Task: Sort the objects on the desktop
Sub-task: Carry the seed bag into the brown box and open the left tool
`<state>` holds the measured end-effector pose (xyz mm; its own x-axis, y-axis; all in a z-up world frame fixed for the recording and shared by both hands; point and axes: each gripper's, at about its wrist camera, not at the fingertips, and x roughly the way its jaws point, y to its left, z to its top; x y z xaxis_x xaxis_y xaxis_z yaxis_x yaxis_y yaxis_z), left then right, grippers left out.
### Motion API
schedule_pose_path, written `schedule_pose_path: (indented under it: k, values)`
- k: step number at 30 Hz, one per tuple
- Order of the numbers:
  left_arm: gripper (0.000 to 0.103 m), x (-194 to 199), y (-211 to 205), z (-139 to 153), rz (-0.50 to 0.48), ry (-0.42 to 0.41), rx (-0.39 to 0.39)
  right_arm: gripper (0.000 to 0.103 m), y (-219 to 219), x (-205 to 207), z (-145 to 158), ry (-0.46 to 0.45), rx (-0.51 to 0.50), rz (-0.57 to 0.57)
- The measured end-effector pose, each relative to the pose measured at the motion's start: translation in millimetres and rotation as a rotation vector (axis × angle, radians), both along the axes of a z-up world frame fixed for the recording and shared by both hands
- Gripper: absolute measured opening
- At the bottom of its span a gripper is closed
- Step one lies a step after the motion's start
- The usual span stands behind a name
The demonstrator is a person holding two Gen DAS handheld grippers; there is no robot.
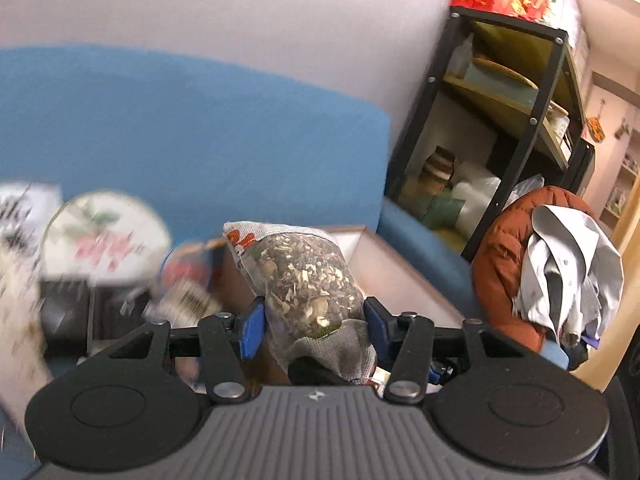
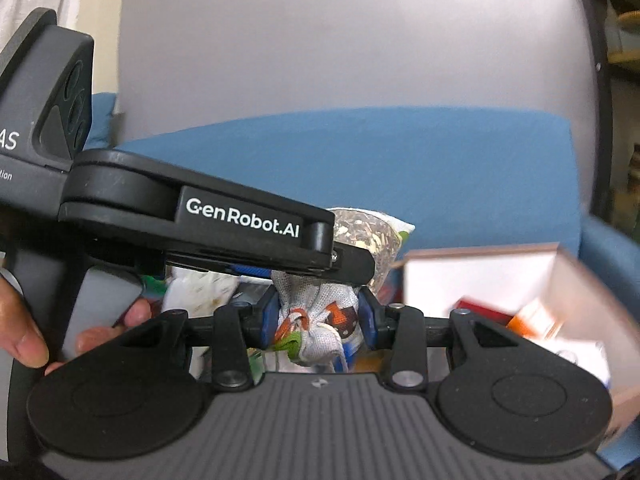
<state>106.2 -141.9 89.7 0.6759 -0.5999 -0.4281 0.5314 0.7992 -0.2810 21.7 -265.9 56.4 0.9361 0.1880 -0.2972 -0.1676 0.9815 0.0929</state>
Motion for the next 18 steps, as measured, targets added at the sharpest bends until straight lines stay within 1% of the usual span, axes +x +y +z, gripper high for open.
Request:
schedule_pose_path:
  k: [2, 8, 13, 18]
  values:
    - [0.055, 17.8, -16.9, 2.0, -0.015, -0.006, 0.005, 0.039, -18.2, 16.2, 5.6, -0.002, -0.001, -0.015]
    - [0.055, 72.0, -43.4, -6.7, -0.035, 0.049, -0.031, 0.039, -67.8, 69.2, 5.0, 0.056, 0.021, -0.022]
    - [0.055, 105.5, -61.3, -19.9, -0.034, 0.061, -0.032, 0.039, -89.3, 105.7, -12.2, 0.077, 0.023, -0.022]
    - [0.055, 131.9, -74.2, -41.3, -0.029, 0.085, -0.027, 0.039, -105.5, 136.9, -30.4, 0.134, 0.01, -0.023]
